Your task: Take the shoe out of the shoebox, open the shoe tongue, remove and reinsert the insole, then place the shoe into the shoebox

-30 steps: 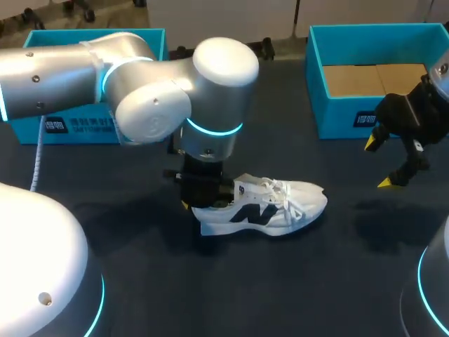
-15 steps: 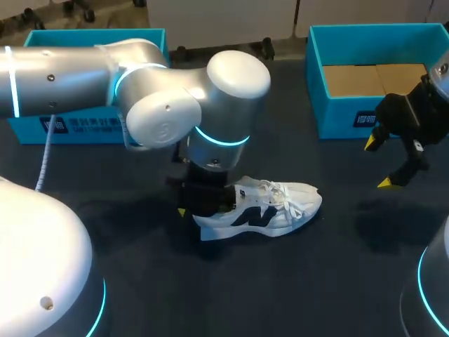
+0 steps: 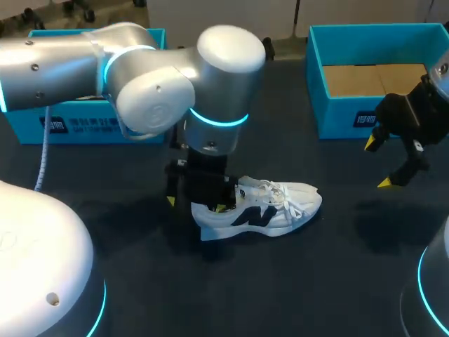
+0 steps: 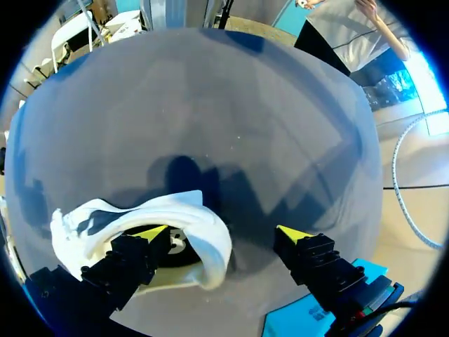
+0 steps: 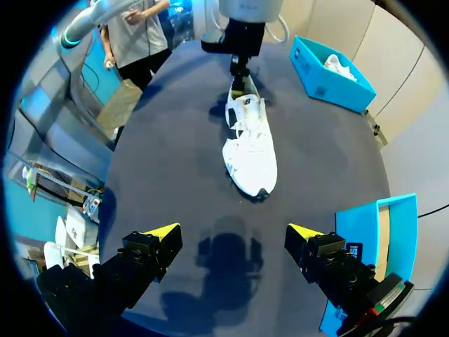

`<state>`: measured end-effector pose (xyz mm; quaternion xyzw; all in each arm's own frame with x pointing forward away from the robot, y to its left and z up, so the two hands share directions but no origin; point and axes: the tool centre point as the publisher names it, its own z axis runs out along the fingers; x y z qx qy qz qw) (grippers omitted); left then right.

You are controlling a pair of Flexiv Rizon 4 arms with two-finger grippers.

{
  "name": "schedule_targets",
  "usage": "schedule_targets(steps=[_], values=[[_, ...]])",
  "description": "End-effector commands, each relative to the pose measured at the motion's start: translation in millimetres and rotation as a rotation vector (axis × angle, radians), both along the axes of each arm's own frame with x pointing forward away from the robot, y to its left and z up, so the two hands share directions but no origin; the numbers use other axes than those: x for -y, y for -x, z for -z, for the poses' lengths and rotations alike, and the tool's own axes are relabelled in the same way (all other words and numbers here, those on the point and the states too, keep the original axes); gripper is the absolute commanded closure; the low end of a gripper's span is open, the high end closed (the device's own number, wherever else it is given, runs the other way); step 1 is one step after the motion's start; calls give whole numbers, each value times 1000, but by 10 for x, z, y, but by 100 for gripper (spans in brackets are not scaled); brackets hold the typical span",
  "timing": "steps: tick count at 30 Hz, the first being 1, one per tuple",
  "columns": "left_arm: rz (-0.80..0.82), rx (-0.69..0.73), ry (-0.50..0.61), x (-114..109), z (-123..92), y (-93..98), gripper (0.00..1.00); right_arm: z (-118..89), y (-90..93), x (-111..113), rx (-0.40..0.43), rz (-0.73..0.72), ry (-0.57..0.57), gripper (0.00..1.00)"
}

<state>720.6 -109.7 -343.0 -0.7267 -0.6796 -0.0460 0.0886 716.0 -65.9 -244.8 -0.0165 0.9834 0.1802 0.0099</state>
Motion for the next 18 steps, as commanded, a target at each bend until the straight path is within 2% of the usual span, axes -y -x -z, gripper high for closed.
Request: schedule_targets(steps=[1, 4, 12, 17, 18], values=[[-7, -17, 61, -137, -253, 62, 0, 11, 0, -7, 0, 1, 2, 0], [-106, -48, 133, -130, -403, 61, 0, 11, 0, -7, 0, 1, 2, 0], [-298, -103, 227, -76, -649, 13, 0, 11, 0, -7, 0, 1, 2, 0], [-463, -145, 340, -124, -760, -68, 0, 11, 0, -7, 0, 1, 2, 0], [-540, -200, 365, -144, -793, -113, 0, 11, 0, -7, 0, 1, 2, 0]])
